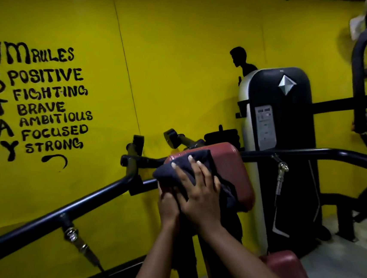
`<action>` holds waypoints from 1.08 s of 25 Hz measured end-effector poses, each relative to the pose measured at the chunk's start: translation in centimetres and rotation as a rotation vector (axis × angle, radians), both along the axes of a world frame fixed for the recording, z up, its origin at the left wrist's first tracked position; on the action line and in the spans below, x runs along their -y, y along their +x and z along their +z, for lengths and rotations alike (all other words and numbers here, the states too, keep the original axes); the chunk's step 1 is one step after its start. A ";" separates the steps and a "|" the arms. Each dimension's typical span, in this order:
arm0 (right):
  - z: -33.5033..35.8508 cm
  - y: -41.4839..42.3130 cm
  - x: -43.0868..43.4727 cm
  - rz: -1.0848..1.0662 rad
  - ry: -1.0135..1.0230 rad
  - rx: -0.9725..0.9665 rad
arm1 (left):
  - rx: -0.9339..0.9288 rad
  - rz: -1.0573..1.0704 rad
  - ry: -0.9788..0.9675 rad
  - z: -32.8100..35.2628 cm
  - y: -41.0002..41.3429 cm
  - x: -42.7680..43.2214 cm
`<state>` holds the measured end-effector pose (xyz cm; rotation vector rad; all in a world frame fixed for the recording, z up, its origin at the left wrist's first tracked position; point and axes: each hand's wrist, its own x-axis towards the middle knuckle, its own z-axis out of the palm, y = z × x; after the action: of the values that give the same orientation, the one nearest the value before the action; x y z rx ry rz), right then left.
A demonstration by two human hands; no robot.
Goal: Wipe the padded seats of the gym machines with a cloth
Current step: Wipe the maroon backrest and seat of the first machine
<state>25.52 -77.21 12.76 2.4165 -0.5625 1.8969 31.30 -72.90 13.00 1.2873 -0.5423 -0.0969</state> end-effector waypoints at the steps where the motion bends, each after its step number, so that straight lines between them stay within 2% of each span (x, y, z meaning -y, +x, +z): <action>1: -0.2 0.3 0.8 -0.037 -0.051 -0.019 | 0.005 0.071 -0.007 -0.3 0.2 0.5; 4: 1.8 -0.1 3.8 -0.065 -0.111 -0.013 | 0.064 0.223 -0.002 -0.2 0.3 1.1; 7: 4.6 0.3 4.0 -0.036 0.041 0.020 | 0.048 0.245 0.014 -0.1 0.2 1.2; 11: 5.7 1.3 2.9 0.014 -0.210 -0.222 | 0.036 0.249 0.003 -0.1 0.0 1.1; 14: 8.2 0.7 4.6 -0.028 -0.026 -0.275 | 0.049 0.257 0.010 0.0 -0.4 0.9; 16: 7.9 0.9 4.0 -0.011 -0.055 -0.269 | 0.047 0.255 0.025 0.2 -0.6 0.6; 18: 7.4 0.9 3.4 0.046 -0.159 -0.354 | 0.056 0.250 0.018 0.1 -0.5 0.9; 20: 8.6 0.3 5.0 0.050 -0.103 -0.429 | 0.138 0.263 0.027 -0.1 -0.3 1.0; 24: 9.3 -1.8 9.9 -0.068 0.040 -0.323 | 0.151 0.230 0.017 -0.1 -0.5 0.9; 27: 7.2 -3.0 12.1 0.031 0.271 -0.115 | 0.145 0.198 0.012 0.2 -0.9 0.7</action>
<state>22.49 -89.36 19.94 2.6905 -0.8282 1.7807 30.40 -73.57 13.18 1.3595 -0.5348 0.1595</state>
